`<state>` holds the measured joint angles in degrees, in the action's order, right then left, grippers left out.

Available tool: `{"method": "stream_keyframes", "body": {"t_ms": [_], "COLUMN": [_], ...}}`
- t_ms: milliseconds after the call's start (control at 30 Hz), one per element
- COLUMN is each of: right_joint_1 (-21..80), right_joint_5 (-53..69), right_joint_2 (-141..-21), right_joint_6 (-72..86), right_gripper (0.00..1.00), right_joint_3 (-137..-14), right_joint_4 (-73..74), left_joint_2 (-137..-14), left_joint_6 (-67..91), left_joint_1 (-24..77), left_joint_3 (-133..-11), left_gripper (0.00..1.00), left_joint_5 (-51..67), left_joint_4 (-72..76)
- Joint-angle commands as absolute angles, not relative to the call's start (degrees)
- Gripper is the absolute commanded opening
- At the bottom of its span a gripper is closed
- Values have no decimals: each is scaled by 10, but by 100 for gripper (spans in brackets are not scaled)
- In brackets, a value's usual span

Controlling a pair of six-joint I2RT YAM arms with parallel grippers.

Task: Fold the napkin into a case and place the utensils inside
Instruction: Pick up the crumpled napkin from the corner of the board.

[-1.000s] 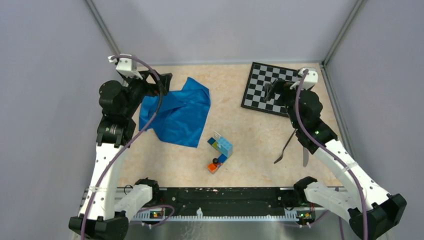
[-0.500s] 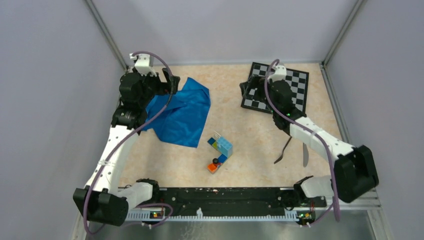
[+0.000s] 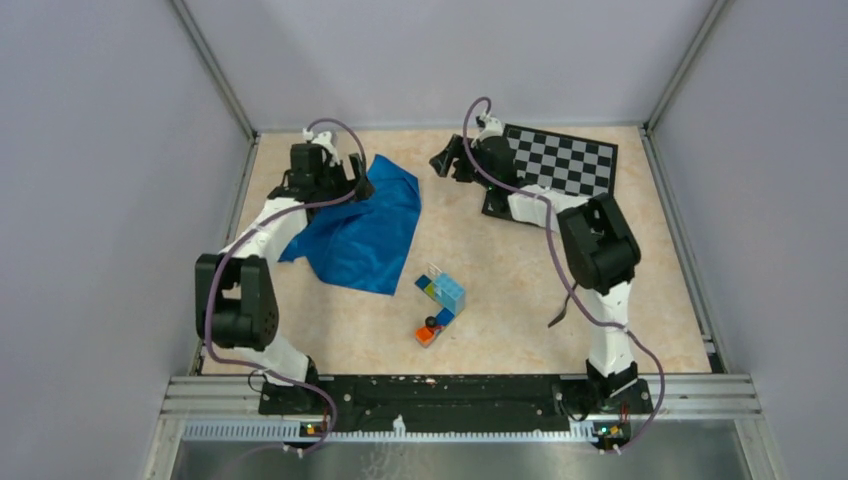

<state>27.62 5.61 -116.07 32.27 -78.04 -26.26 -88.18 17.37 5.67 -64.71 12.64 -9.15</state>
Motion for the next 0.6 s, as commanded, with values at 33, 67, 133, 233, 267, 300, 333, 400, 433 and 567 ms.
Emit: {"method": "stream_keyframes", "body": {"t_ms": [33, 67, 133, 233, 267, 300, 333, 400, 433, 567], "right_joint_1": [288, 293, 307, 327, 334, 342, 347, 353, 355, 365], "right_joint_5": [146, 148, 144, 136, 121, 101, 84, 66, 65, 37], "right_joint_2": [-1284, -1302, -1330, -1364, -1376, -1389, -1401, -1432, -1443, -1478], "right_joint_6": [351, 343, 322, 292, 277, 263, 247, 233, 229, 204], "right_gripper": [72, 72, 72, 71, 71, 71, 71, 70, 68, 62], "right_joint_3": [-944, -967, -1011, -1071, -1095, -1118, -1142, -1190, -1212, -1276], "right_joint_4": [-200, -180, -141, -82, -52, -23, 4, 54, 73, 132], "left_joint_2": [-1020, -1050, -1097, -1165, -1182, -1196, -1209, -1224, -1225, -1223], "left_joint_6": [199, 199, 184, 173, 168, 164, 160, 153, 148, 142], "left_joint_1": [56, 60, 78, 100, 104, 108, 110, 116, 119, 125], "left_joint_3": [-783, -823, -880, -942, -959, -979, -990, -997, -994, -970], "left_gripper": [98, 97, 94, 92, 92, 92, 90, 84, 82, 81], "left_joint_5": [110, 101, 51, 8, -14, -31, -47, -70, -74, -80], "left_joint_4": [-210, -251, -284, -318, -330, -341, -350, -360, -359, -347]}}
